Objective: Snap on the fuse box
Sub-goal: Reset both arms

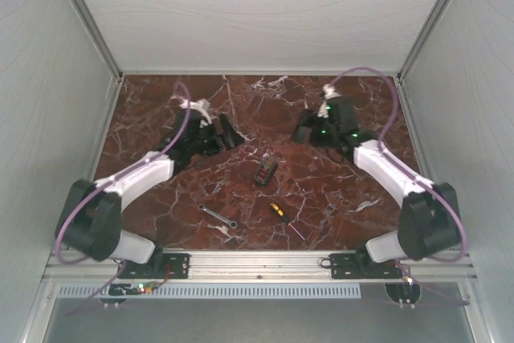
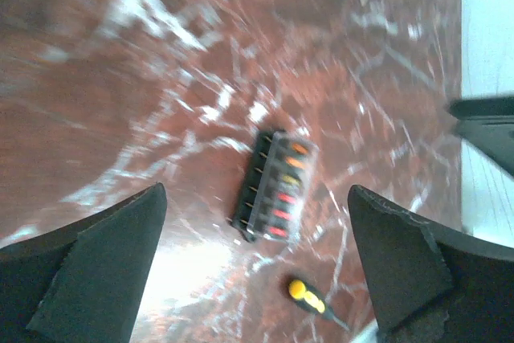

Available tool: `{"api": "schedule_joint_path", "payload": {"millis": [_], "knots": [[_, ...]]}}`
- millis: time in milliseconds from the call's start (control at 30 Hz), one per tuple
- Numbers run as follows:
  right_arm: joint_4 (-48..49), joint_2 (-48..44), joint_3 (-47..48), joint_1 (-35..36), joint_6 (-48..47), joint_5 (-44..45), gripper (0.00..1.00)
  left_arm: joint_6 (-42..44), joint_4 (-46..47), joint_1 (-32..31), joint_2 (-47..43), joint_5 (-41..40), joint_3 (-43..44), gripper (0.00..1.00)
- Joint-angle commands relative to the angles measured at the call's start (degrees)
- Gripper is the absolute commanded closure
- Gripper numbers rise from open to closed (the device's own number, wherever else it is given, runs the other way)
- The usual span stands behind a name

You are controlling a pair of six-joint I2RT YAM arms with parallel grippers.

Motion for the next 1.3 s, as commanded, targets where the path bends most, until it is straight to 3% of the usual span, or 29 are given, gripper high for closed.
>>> {"api": "schedule_joint_path", "payload": {"millis": [0,133,333,467,600,667,800,1033,1167,1200,1267], "knots": [[8.27,-7.27,-6.84,-8.15,-0.17,14.61,0.2,1.89,7.07,6.57,-9.74,-15.5,-8.33,0.03],[19.63,-10.59,-15.22,-14.59,-1.07,20.61,0.17,1.0,13.45,13.74,-14.8,-23.88,-16.15,0.01],[46.7,-11.63,-30.64,-15.72,-14.4,29.45,0.14,7.51,18.31,18.01,-16.41,-41.4,-20.04,0.01],[60.11,-4.97,-36.25,-16.51,-18.58,31.45,0.14,12.68,24.2,19.26,-16.15,-44.46,-23.31,0.01],[80.94,2.81,-43.91,-16.66,-21.5,27.65,0.13,15.52,27.28,20.96,-15.35,-44.3,-24.13,0.01],[89.41,6.6,-45.63,-16.36,-24.0,24.76,0.03,18.58,33.54,21.14,-14.16,-44.48,-27.2,0.01],[83.15,5.57,-43.3,-17.37,-23.83,20.88,0.02,25.76,55.83,21.49,-11.27,-40.71,-36.0,0.01],[79.84,5.15,-41.91,-18.38,-22.78,19.08,0.02,32.09,69.12,22.55,-7.79,-23.08,-39.14,0.0],[77.7,5.1,-40.87,-19.19,-22.02,18.3,0.02,33.36,86.92,24.84,3.85,-14.34,-41.39,0.01],[77.77,5.2,-40.86,-19.22,-21.98,18.23,0.02,34.1,88.8,25.42,5.42,-12.32,-41.45,0.01],[77.46,5.18,-40.69,-19.42,-21.9,17.96,0.02,33.19,77.83,26.31,2.23,-9.74,-38.9,0.01]]}}
